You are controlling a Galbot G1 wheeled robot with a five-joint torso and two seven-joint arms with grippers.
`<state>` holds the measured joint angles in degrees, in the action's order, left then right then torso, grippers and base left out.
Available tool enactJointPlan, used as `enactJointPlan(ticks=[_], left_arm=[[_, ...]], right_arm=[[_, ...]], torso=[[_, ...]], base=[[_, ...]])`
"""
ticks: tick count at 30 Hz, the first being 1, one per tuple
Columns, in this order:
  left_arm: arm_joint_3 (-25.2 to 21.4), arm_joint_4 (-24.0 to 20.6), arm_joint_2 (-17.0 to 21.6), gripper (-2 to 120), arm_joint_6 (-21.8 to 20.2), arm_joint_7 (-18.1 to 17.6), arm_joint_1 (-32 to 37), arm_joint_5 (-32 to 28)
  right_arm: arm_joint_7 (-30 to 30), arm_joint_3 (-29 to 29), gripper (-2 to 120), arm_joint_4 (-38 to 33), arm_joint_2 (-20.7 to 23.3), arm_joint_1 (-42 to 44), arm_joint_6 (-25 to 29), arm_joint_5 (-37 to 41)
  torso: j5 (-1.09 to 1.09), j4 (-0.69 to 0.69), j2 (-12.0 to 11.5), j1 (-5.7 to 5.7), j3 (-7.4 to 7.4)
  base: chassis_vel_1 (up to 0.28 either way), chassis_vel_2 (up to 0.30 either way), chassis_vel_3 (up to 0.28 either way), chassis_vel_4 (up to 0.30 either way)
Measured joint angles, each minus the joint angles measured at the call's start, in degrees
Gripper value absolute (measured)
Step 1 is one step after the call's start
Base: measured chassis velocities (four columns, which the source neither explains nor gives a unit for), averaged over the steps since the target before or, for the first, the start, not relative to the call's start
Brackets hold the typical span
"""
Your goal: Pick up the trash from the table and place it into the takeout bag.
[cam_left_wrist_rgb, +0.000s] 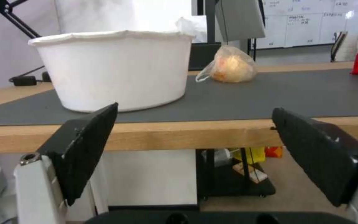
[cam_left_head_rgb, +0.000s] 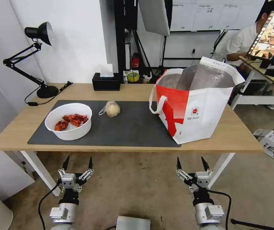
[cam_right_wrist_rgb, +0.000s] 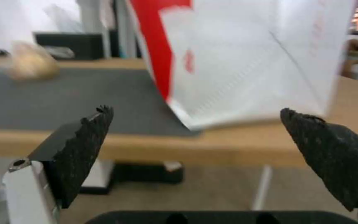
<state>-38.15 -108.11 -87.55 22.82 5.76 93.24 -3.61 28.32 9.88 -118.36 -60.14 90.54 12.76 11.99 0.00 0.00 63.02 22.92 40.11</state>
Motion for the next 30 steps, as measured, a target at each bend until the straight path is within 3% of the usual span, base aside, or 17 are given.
enactJointPlan(ticks=[10, 15, 21, 24, 30], left_arm=[[0.21, -0.07, 0.0, 100, -0.08, 0.0, -0.17, 0.06], [0.1, -0.23, 0.35, 100, -0.25, 0.0, -0.05, 0.11], [-0.13, -0.23, 0.25, 100, -0.25, 0.0, 0.11, 0.13], [-0.58, -0.32, 0.1, 100, -0.25, 0.01, 0.15, 0.13], [-1.04, -0.36, -0.12, 100, -0.16, 0.01, 0.23, 0.1]], right_arm=[[-1.79, -9.76, 100, -5.59, 3.24, -16.13, -12.14, 12.82], [-1.99, -14.95, 100, -5.31, 4.17, -25.19, -19.78, 21.43], [-0.96, -18.47, 100, -3.58, 4.05, -32.31, -24.11, 27.53], [1.16, -22.41, 100, 1.25, 1.36, -43.44, -30.91, 40.81], [1.42, -23.83, 100, 7.23, -2.85, -53.57, -37.87, 50.73]], torso=[[0.0, 0.01, 0.0, 0.0, 0.01], [-0.01, -0.01, 0.0, 0.0, 0.01], [-0.01, 0.01, 0.0, 0.0, 0.01], [-0.01, 0.01, 0.0, 0.0, 0.01], [-0.02, 0.01, -0.01, 0.0, 0.01]], base=[[0.0, 0.0, 0.0, 0.0], [0.0, 0.0, 0.0, 0.0], [0.0, 0.0, 0.0, 0.0], [0.0, 0.0, 0.0, 0.0], [0.0, 0.0, 0.0, 0.0]])
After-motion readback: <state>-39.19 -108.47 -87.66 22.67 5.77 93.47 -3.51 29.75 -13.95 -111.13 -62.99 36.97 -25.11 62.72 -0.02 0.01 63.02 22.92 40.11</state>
